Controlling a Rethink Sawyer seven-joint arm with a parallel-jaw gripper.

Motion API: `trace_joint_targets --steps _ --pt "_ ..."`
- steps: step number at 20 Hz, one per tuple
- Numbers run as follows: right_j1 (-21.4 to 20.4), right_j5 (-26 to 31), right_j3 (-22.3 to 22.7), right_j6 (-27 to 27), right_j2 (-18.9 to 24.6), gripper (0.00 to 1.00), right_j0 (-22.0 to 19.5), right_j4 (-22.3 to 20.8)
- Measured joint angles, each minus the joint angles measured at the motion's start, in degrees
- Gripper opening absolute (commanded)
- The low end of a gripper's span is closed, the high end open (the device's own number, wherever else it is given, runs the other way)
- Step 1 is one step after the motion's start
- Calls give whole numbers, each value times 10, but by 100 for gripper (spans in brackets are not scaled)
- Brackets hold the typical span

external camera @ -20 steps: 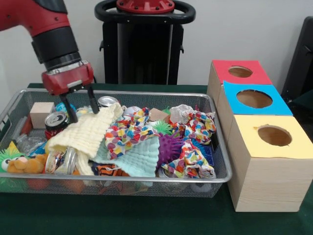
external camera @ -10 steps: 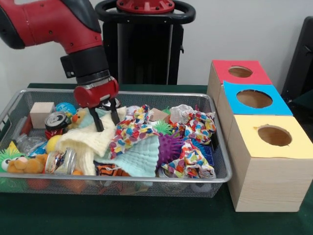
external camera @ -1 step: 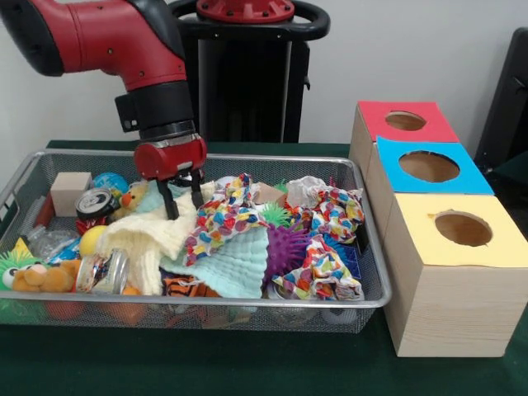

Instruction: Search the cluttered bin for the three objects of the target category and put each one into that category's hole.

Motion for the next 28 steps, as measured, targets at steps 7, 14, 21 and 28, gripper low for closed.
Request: trace_joint_targets --steps 7,14,21,28 --pt "-37 -65 14 36 -79 100 26 47" --pt "-96 -70 54 43 -109 100 36 99" --pt "-92 -70 59 43 -110 100 21 108" --pt "-29 -76 31 43 -104 100 -19 106"
